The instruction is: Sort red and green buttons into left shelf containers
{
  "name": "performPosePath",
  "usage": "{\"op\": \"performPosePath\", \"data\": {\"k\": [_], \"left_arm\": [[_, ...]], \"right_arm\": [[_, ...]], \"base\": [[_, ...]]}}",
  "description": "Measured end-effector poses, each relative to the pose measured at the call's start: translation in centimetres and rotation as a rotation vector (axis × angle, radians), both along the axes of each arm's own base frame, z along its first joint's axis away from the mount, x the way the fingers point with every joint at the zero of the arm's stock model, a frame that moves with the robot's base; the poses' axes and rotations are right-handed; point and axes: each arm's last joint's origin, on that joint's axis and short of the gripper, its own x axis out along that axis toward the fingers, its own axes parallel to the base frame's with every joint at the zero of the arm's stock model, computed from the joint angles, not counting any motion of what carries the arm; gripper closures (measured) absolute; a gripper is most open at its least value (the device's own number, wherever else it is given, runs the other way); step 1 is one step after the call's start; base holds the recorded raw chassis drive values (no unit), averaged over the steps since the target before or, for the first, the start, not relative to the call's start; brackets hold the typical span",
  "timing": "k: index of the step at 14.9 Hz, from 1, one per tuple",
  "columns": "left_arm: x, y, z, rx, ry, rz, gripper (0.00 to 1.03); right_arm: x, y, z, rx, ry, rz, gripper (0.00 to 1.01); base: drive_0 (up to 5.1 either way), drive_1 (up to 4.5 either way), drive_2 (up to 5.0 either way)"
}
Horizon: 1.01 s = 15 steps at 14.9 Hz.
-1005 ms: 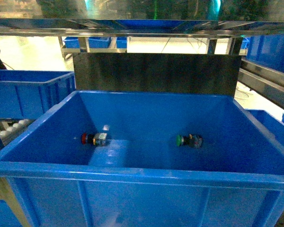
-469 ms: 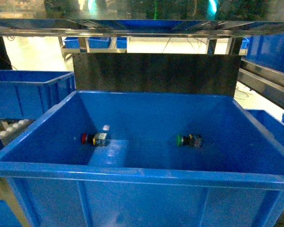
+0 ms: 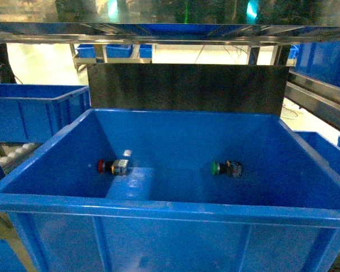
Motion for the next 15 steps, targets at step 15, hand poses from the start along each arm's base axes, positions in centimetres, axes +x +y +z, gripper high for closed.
{"op": "performPosePath", "data": {"k": [15], "left_arm": [[-1.5,0.0,-0.4,-0.001,0.015,-0.003,0.88]], "right_arm": [[-1.2,0.0,-0.3,0.0,0.01,0.003,0.88]], "base": [[0.0,0.0,0.0]]}}
